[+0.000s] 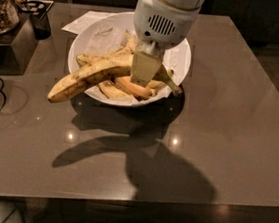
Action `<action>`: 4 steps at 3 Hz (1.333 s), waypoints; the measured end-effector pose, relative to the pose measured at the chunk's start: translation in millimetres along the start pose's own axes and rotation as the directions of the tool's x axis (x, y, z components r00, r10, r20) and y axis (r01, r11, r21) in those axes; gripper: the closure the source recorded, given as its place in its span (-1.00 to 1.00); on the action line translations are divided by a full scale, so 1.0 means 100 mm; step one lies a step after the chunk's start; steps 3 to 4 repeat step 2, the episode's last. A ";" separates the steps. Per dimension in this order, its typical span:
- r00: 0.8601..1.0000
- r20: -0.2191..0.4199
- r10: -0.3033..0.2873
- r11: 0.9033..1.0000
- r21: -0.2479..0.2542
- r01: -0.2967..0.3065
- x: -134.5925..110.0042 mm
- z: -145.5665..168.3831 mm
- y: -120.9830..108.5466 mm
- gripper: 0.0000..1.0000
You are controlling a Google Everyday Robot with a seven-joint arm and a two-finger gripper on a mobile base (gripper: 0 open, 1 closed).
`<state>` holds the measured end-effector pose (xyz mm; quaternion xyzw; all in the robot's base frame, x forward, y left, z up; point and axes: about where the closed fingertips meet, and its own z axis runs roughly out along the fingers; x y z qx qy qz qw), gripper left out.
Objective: Pick banana from white bowl
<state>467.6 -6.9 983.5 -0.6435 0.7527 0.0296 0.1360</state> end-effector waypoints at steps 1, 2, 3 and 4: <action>0.996 0.029 0.086 0.996 -0.037 -0.084 0.30 0.18 0.13 1.00; 0.996 0.030 0.087 0.996 -0.038 -0.086 0.31 0.19 0.13 1.00; 0.996 0.030 0.087 0.996 -0.038 -0.086 0.31 0.19 0.13 1.00; 0.996 0.030 0.087 0.996 -0.038 -0.086 0.31 0.19 0.13 1.00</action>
Offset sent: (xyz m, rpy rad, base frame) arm -0.0207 -0.0396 -0.0474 0.0631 0.0913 -0.0983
